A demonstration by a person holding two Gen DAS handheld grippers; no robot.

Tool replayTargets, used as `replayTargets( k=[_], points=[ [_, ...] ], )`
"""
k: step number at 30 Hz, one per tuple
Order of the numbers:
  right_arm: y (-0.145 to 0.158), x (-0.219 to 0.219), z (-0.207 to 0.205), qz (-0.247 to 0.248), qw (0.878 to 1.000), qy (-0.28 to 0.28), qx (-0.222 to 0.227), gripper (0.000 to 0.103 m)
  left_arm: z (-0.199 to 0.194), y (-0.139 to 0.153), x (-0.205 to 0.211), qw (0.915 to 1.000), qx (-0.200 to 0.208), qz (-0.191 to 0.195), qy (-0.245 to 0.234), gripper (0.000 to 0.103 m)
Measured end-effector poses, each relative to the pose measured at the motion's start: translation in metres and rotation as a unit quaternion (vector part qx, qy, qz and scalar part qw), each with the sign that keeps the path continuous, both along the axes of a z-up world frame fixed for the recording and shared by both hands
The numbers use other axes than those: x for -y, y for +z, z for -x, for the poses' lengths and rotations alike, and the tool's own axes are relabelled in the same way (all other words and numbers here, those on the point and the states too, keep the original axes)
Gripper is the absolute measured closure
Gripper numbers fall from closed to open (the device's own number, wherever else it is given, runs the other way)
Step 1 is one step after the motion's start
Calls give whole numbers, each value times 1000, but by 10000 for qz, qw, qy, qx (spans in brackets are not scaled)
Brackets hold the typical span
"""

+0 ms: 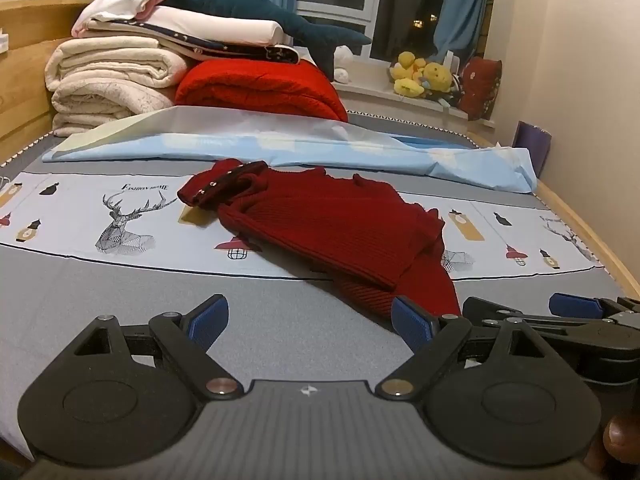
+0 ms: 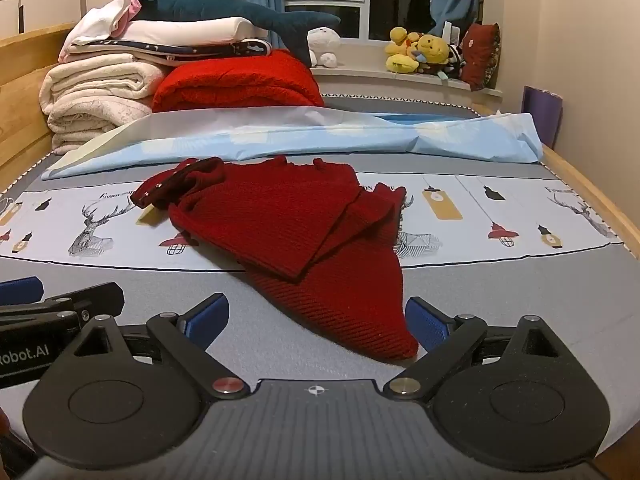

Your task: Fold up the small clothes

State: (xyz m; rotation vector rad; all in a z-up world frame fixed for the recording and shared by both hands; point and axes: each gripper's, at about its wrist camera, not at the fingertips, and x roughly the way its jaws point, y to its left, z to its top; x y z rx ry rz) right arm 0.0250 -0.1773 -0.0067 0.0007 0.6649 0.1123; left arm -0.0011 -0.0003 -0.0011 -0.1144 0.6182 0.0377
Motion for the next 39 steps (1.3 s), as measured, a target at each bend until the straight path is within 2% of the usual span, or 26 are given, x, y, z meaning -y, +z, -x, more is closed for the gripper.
replayTargets(
  k=[17, 39],
  points=[
    [-5, -1, -3, 8, 10000, 6, -17, 9, -3, -6, -3, 10000, 0, -3, 14, 11],
    [-5, -1, -4, -58, 9999, 18, -130, 13, -3, 0, -4, 10000, -59, -39, 67, 11]
  ],
)
